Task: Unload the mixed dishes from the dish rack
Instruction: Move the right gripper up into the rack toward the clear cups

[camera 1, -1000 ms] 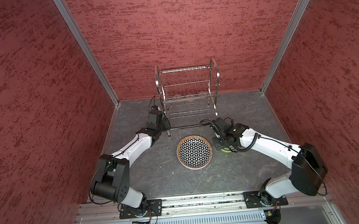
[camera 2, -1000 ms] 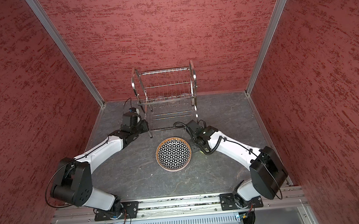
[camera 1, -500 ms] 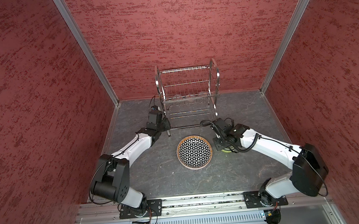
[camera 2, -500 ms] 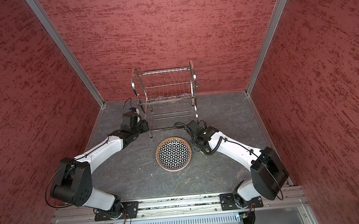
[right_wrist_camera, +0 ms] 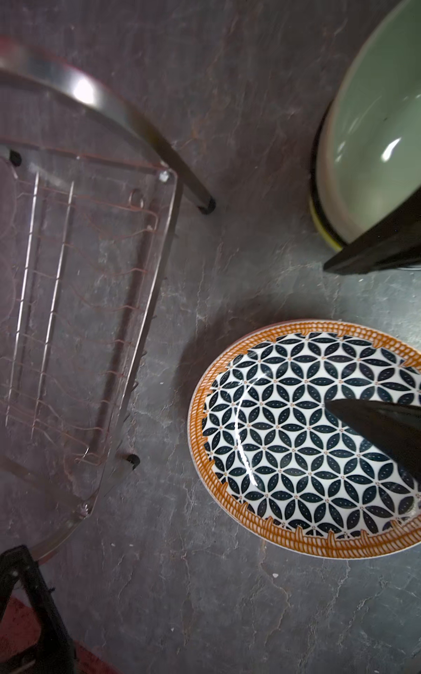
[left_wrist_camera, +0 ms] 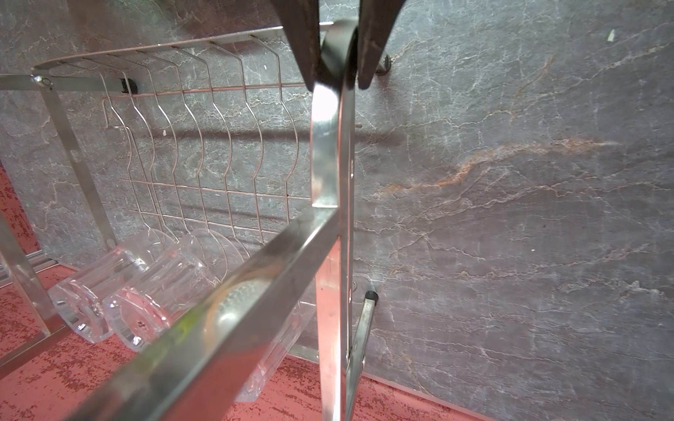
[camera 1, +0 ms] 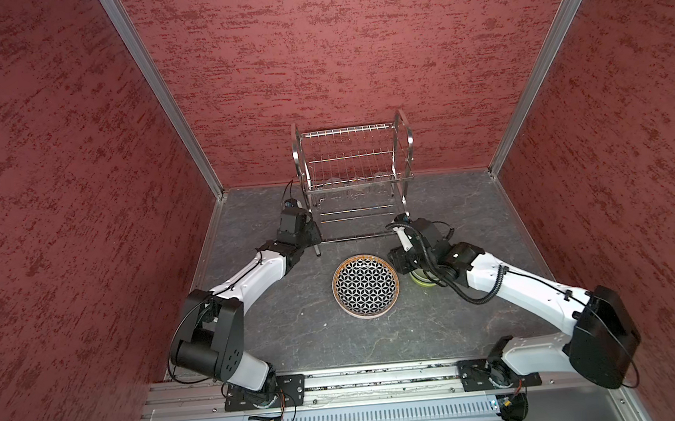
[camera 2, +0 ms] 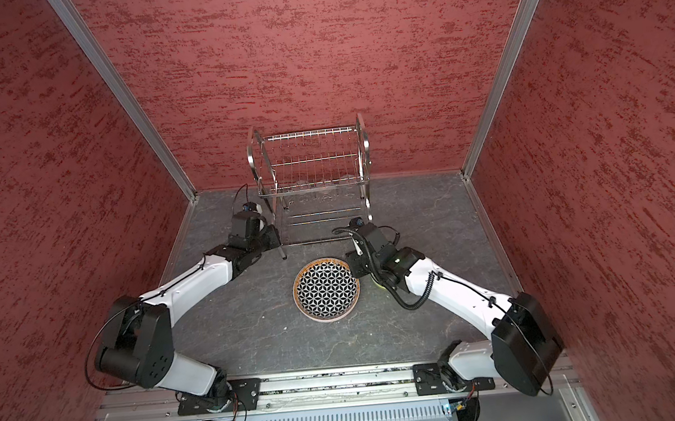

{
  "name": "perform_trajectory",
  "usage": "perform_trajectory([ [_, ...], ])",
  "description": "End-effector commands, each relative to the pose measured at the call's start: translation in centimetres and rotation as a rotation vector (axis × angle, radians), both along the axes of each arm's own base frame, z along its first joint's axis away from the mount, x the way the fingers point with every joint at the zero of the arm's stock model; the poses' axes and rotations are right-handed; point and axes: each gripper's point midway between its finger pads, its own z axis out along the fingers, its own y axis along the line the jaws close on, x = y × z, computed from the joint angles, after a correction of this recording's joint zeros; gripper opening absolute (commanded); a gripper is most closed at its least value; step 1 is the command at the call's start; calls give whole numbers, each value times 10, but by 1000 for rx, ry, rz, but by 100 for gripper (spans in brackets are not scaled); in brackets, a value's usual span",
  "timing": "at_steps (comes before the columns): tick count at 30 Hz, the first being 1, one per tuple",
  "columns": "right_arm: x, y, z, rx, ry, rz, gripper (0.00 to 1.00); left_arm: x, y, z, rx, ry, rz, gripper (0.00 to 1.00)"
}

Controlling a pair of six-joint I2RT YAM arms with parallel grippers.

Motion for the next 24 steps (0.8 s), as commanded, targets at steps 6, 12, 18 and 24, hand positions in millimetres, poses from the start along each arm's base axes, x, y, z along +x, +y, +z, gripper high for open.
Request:
perform_trajectory([
  [6, 36, 46, 33, 220, -254, 88, 99, -14, -2, 3, -87, 28, 48, 6],
  [12, 54, 56, 36, 279, -358, 76, 99, -20, -5, 5, -74, 29, 44, 6],
  [18, 75, 57, 29, 278, -433, 41, 99, -24, -6, 10, -77, 19, 42, 6],
  [24, 109, 54, 18, 316, -470, -14, 99, -28, -9, 10, -68, 18, 37, 6],
])
